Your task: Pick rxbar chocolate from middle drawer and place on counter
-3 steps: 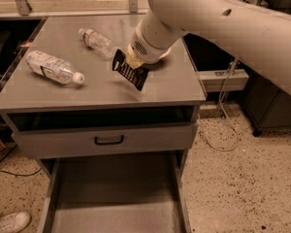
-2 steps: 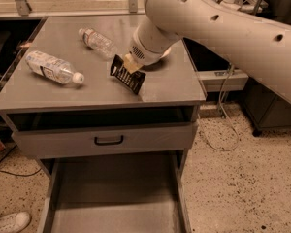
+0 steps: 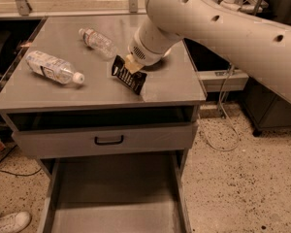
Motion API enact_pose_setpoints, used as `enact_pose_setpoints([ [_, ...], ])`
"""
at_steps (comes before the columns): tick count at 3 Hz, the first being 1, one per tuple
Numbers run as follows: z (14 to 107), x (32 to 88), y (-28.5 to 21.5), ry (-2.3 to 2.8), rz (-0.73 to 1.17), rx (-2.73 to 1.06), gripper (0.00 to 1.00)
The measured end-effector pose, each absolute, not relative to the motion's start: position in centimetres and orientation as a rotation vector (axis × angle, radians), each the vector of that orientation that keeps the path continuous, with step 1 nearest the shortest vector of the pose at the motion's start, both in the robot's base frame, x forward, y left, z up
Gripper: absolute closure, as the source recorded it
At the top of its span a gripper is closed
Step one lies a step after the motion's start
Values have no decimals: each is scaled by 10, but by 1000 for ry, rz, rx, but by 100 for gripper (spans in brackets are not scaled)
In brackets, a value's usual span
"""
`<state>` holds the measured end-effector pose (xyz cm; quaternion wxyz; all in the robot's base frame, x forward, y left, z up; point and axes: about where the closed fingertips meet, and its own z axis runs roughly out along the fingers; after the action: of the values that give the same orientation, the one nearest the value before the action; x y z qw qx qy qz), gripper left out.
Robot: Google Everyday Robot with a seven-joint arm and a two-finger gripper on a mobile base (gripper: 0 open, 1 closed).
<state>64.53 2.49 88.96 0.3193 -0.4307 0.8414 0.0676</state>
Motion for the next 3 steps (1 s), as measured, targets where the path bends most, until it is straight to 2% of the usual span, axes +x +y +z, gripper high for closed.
enact_pose_setpoints([
  [3,890,645,25,2212,178,-1133,11],
])
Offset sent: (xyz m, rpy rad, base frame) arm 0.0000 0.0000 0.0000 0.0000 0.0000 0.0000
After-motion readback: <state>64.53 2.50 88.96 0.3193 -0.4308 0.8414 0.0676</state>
